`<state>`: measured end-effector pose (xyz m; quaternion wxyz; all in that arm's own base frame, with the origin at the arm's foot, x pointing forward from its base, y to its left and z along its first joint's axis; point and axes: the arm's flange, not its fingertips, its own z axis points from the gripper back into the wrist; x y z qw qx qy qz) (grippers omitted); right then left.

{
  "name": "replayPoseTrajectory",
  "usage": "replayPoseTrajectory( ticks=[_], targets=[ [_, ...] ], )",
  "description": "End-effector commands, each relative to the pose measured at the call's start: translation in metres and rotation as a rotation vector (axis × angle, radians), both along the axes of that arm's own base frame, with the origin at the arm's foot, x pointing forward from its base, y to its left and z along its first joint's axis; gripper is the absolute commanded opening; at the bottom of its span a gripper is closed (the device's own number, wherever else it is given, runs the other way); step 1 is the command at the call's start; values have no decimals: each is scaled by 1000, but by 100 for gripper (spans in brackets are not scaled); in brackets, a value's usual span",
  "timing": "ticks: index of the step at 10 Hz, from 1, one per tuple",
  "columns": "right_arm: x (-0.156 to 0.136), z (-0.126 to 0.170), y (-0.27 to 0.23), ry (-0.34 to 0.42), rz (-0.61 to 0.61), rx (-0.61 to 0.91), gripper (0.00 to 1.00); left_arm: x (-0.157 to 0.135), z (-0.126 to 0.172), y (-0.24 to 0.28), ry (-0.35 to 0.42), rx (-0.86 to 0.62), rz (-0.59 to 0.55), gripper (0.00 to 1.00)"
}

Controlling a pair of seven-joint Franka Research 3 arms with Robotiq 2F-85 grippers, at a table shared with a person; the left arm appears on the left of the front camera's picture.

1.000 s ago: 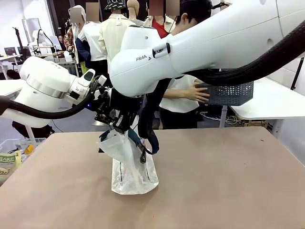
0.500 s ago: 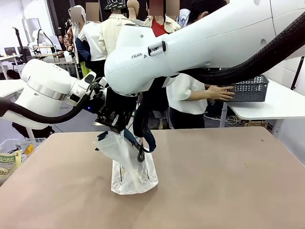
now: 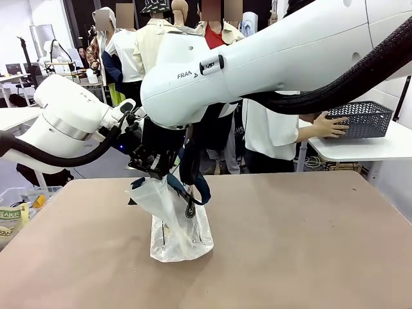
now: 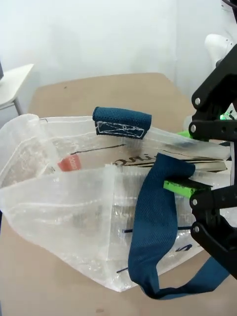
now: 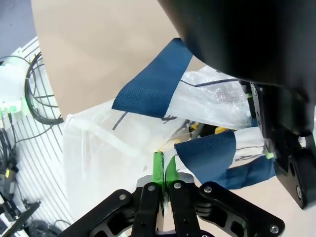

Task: Transfer purchased items from the store into the shopping bag.
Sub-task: Move the Reusable shopping bag to the right side of the table.

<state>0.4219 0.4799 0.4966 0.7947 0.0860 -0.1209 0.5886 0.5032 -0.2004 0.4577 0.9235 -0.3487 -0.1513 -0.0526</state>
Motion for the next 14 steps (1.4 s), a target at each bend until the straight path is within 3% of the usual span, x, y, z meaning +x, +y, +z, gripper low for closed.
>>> replayPoseTrajectory(
  ticks=[1, 6, 11, 12, 14],
  targets=[
    [-4, 3, -1, -10, 15, 8, 0, -1, -5, -10, 17, 21, 13, 0],
    [-7, 8, -12, -9, -43, 41, 0, -1, -6, -10, 22, 13, 11, 0],
    [-14, 22, -50, -28, -155, 49, 95, 2, -4, -5, 24, -2, 15, 0],
    [-15, 22, -63, -3, -211, 2, 100, 2, -4, -3, 28, -10, 15, 0],
    [-15, 26, -89, 14, -300, -56, 100, 2, -5, -1, 36, -20, 18, 0]
  ],
)
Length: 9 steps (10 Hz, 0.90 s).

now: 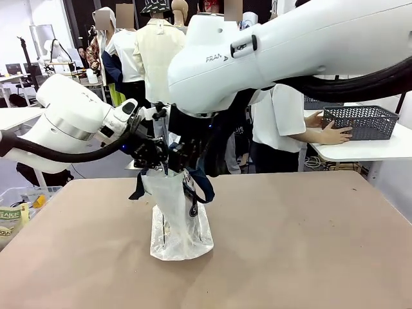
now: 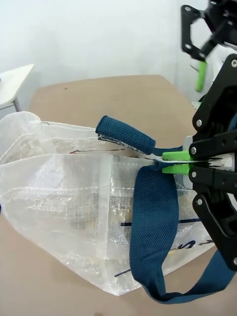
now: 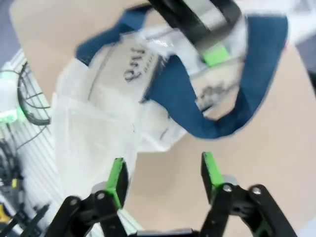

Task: Transfer purchased items from the store into the shopping bag.
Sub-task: Move the Reusable shopping bag to the right side of the table.

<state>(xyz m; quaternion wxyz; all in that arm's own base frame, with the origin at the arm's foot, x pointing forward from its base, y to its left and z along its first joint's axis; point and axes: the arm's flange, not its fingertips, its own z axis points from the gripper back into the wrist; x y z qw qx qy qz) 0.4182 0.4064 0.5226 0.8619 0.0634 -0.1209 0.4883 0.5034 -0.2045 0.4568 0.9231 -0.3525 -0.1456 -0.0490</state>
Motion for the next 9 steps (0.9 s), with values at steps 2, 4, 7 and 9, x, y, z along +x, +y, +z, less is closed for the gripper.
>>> replayPoseTrajectory(
  ticks=[2, 4, 7, 9],
  targets=[
    [-17, 15, -54, -31, -154, 9, 100, 1, -4, 7, 19, -10, 28, 0],
    [-23, 34, -88, -103, -262, 161, 100, 2, -4, 6, 20, 2, 18, 0],
    [-28, 56, -149, -170, -473, 209, 100, 3, -4, 3, 18, 24, 2, 0],
    [-16, 63, -200, -212, -643, 71, 100, 2, -2, 2, 3, 42, 0, 0]
  ],
)
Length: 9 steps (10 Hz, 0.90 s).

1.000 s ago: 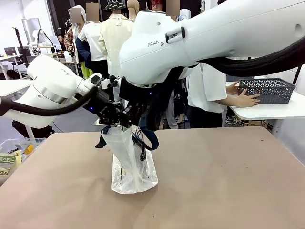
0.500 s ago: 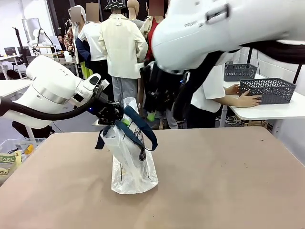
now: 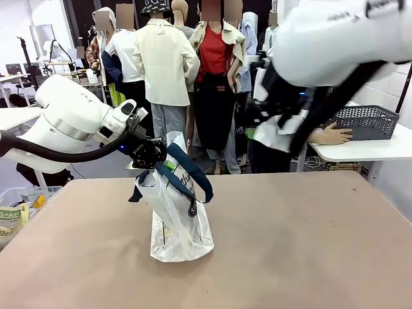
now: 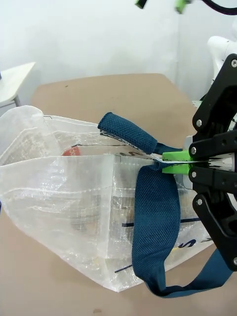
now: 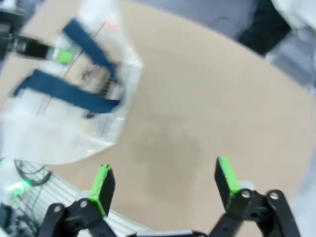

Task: Transfer purchased items from the store into the shopping bag.
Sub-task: Move the Reusable shopping bag to the right side of the table.

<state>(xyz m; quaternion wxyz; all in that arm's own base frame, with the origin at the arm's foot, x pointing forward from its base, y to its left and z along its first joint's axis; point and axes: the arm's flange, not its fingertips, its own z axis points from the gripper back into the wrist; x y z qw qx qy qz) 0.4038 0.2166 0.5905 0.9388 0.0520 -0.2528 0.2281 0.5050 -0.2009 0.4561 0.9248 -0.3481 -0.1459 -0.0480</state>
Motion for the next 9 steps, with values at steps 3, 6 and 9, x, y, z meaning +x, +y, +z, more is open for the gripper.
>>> replayPoseTrajectory(
  ticks=[3, 6, 9],
  targets=[
    [18, -12, -139, 74, -451, -357, 100, -1, 3, -7, -9, 64, -12, 0],
    [12, -44, -223, 137, -586, -258, 100, 1, 4, -12, -50, 93, -44, 0],
    [3, -90, -270, 144, -638, 56, 100, 3, 4, -19, -51, 191, -47, 0]
  ],
)
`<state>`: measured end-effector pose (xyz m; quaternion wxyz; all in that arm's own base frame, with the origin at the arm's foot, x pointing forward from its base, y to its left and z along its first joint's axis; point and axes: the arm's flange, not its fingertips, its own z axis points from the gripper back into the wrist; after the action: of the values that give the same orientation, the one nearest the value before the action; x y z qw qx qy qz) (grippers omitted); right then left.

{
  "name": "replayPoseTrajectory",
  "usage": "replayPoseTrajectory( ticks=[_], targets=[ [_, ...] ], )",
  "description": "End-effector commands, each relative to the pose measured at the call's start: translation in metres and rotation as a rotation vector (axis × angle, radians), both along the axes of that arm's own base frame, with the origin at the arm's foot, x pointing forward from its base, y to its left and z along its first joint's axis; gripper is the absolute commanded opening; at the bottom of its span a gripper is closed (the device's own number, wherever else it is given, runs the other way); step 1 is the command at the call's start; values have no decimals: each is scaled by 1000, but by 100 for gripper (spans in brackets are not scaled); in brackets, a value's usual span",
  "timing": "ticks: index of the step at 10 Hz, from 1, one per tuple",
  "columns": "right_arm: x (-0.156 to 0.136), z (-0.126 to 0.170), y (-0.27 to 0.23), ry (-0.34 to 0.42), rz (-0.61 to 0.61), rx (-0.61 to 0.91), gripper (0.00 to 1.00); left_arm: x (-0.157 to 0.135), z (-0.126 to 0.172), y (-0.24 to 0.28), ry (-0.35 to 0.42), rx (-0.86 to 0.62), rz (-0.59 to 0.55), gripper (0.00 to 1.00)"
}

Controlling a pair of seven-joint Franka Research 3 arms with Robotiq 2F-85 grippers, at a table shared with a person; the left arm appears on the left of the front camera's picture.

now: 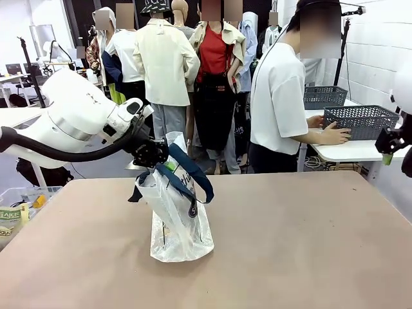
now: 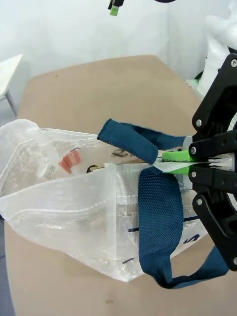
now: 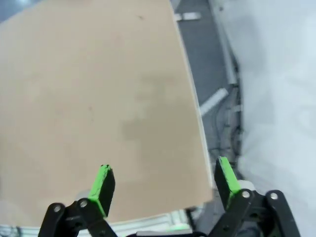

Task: Transfer purchased items from the store into the shopping bag.
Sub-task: Move the Reusable shopping bag to the right side of the table.

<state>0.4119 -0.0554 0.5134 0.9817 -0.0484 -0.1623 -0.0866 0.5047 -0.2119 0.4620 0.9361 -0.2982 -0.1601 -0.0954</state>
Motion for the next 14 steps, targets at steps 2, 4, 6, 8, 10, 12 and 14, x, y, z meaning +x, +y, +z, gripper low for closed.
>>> replayPoseTrajectory(
  ticks=[2, 4, 6, 8, 10, 12, 14],
  targets=[
    [3, 15, 12, 31, 41, -102, 100, 6, 2, -13, -49, 220, 30, 0],
    [3, 15, 12, 31, 41, -102, 100, 9, 31, 7, -115, 329, 133, 0],
    [3, 15, 12, 31, 41, -102, 100, 20, 74, 48, -149, 455, 207, 0],
    [3, 15, 12, 31, 41, -102, 100, 30, 108, 97, -132, 511, 294, 0],
    [3, 15, 12, 31, 41, -102, 100, 40, 122, 137, -127, 515, 397, 0],
    [3, 15, 12, 31, 41, -102, 100, 50, 130, 182, -120, 523, 440, 0],
    [3, 15, 12, 31, 41, -102, 100, 41, 119, 181, -111, 513, 412, 0]
  ],
)
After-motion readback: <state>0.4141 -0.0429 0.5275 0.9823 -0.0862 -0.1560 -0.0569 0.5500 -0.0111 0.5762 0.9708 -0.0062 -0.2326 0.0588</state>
